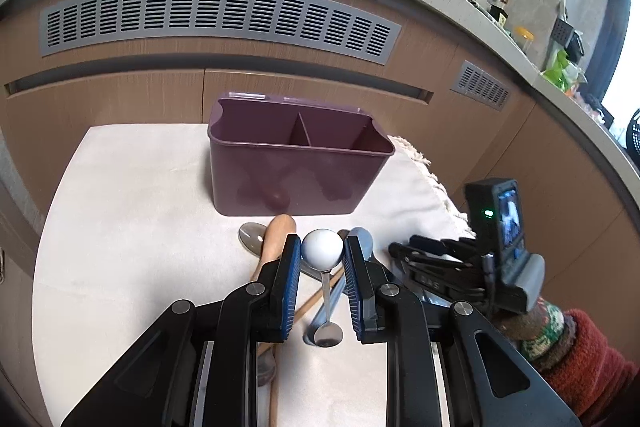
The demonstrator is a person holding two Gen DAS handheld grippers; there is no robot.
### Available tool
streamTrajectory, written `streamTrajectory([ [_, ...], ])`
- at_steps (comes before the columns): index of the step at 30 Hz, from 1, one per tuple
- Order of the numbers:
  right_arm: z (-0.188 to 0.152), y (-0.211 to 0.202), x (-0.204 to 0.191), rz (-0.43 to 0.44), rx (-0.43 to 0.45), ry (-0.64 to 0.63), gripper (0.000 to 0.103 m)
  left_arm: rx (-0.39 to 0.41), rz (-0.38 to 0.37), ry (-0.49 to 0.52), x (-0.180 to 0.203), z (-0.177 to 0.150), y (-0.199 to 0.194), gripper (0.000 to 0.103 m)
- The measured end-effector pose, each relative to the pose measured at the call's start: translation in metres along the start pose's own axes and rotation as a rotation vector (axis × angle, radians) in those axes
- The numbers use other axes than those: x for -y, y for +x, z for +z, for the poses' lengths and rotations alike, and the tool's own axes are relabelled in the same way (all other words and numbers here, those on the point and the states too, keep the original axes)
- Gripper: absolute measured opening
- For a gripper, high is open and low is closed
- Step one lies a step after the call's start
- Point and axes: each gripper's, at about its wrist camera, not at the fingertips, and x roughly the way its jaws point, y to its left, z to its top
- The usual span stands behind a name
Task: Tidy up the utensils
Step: 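Lift and carry the spoon and spatula over the maroon caddy with both tools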
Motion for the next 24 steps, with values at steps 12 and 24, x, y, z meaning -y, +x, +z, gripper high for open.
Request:
streamTrajectory([
  [12, -0.02, -0.1, -0.001, 0.147, 0.222, 0.013, 0.03, 0.026, 0.026, 0.039, 0.019, -0.001, -0.02, 0.022],
  [24, 0.002, -0.165, 0.0, 0.173, 0.414, -0.012, 0.029, 0.09, -0.023, 0.018, 0.015, 0.023, -0.034, 0.022],
])
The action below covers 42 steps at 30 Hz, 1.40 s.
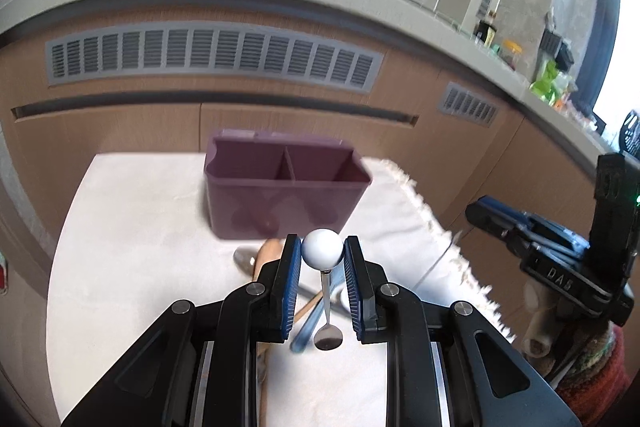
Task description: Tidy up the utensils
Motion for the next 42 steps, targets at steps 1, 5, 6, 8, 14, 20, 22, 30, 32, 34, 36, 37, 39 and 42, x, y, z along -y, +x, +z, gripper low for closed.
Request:
streamTrajectory([
  [1, 0.005, -0.002, 0.0, 0.008, 0.008, -0.006, 0.029, 0.02, -0.006, 0.003, 0.001, 0.006, -0.003, 0.022],
  [5, 0.031, -0.01, 0.001, -0.001, 0.059, -0.034, 0.029, 0.121, -0.026, 0.008, -0.001, 0.048, -0.019, 0.022],
  [6, 0.039, -0.011, 0.002, 0.006, 0.075, -0.03, 0.029, 0.148, -0.031, 0.017, -0.001, 0.06, -0.021, 0.022],
  [8, 0.063, -0.014, 0.001, 0.026, 0.119, -0.014, 0.029, 0.189, -0.022, 0.028, -0.003, 0.08, -0.022, 0.022],
  [14, 0.121, 0.014, -0.017, 0.013, 0.218, -0.065, 0.029, 0.229, -0.011, 0.035, -0.018, 0.126, 0.003, 0.022],
  [20, 0.137, 0.07, -0.031, -0.008, 0.197, -0.096, 0.029, 0.186, 0.046, 0.032, -0.039, 0.135, 0.043, 0.022],
  [22, 0.128, 0.093, -0.03, 0.0, 0.144, -0.097, 0.029, 0.138, 0.042, 0.023, -0.048, 0.13, 0.068, 0.022],
  [30, 0.09, 0.128, -0.004, 0.129, -0.08, -0.045, 0.03, 0.064, 0.034, 0.008, -0.058, 0.101, 0.097, 0.041],
  [32, 0.083, 0.112, 0.002, 0.131, -0.069, -0.059, 0.03, 0.059, 0.05, 0.03, -0.054, 0.087, 0.085, 0.043],
  [34, 0.07, 0.099, 0.006, 0.146, -0.085, -0.077, 0.031, 0.052, 0.063, 0.04, -0.053, 0.066, 0.074, 0.044],
  [36, 0.049, 0.092, 0.006, 0.16, -0.127, -0.102, 0.031, 0.03, 0.088, 0.037, -0.055, 0.04, 0.066, 0.043],
  [37, 0.036, 0.09, 0.006, 0.159, -0.153, -0.112, 0.031, 0.016, 0.098, 0.029, -0.056, 0.029, 0.064, 0.044],
  [39, 0.007, 0.091, 0.006, 0.154, -0.205, -0.112, 0.031, -0.042, 0.099, 0.002, -0.06, 0.002, 0.065, 0.044],
  [42, -0.029, 0.102, 0.009, 0.16, -0.272, -0.063, 0.031, -0.114, 0.116, -0.007, -0.06, -0.029, 0.072, 0.044],
])
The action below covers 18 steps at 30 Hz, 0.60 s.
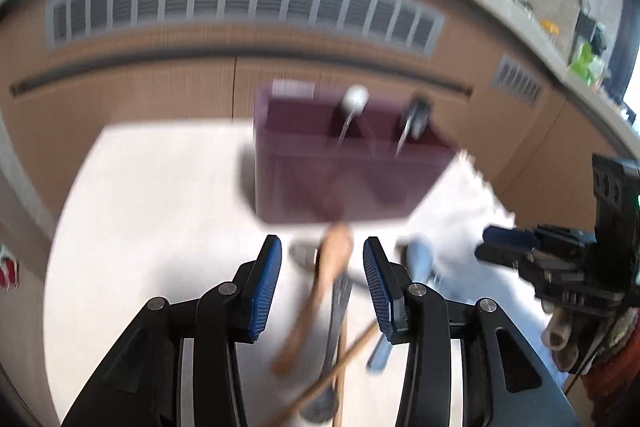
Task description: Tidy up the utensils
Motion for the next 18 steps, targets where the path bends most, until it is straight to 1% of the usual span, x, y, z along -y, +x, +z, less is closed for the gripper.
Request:
streamTrajectory([
  [2, -0.01, 0.017, 0.006, 0.005, -0.034, 0.089, 0.031, -0.02, 0.032, -0.004, 0.0, -0.016, 0.004, 0.044],
  [4, -0.011, 0.032, 0.009, -0.012, -0.042, 0.158, 0.031, -0.024, 0.068, -0.011, -0.002, -0.026, 0.004, 0.044],
  [6, -0.004, 0.045, 0.009, -0.068, -0.036, 0.205, 0.031, -0.028, 0.081, -0.022, -0.005, -0.03, 0.004, 0.044],
  [8, 0.002, 0.058, 0.006, -0.128, -0.03, 0.22, 0.032, -0.037, 0.081, -0.035, -0.008, -0.034, 0.007, 0.044],
  [10, 0.006, 0.066, 0.0, -0.185, -0.016, 0.193, 0.031, -0.05, 0.074, -0.04, -0.008, -0.034, 0.012, 0.044],
  [12, 0.0, 0.073, -0.009, -0.23, -0.039, 0.129, 0.031, -0.071, 0.061, -0.041, -0.008, -0.031, 0.02, 0.044],
  [13, -0.005, 0.073, -0.011, -0.228, -0.058, 0.107, 0.031, -0.088, 0.055, -0.041, -0.006, -0.03, 0.026, 0.044],
  [16, -0.023, 0.056, -0.015, -0.202, -0.042, 0.046, 0.034, -0.113, 0.048, -0.028, 0.0, -0.027, 0.037, 0.044],
  [18, -0.039, 0.044, -0.011, -0.189, -0.059, 0.019, 0.034, -0.126, 0.05, -0.016, 0.007, -0.025, 0.044, 0.043],
])
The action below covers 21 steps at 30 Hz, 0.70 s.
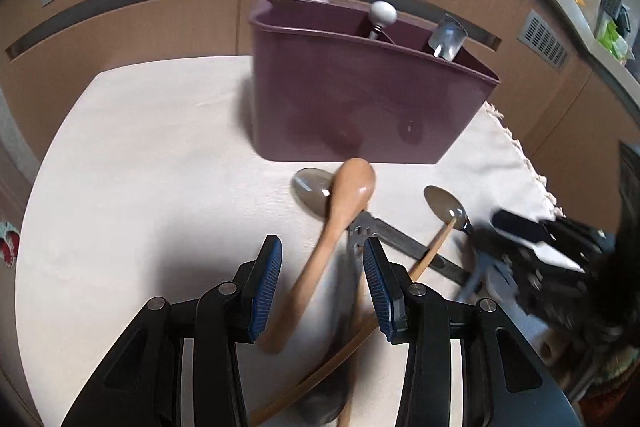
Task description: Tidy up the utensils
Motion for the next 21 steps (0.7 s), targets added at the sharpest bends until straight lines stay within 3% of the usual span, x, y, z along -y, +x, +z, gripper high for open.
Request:
streamTrajectory([
  [13, -0.041, -0.042, 0.048, 0.104, 0.056, 0.172, 0.034, -0.113, -0.052, 0.053, 0.04, -0.027, 0.001, 0.043],
  [18, -0.042, -0.042, 0.051, 0.101, 0.033, 0.207, 0.034, -0.163, -0.126, 0.043, 0.053, -0.047, -0.009, 0.043],
  [21, -0.05, -0.038, 0.05, 0.148, -0.01, 0.228, 0.034, -0.14, -0.134, 0.038, 0.054, -0.052, -0.022, 0.043],
])
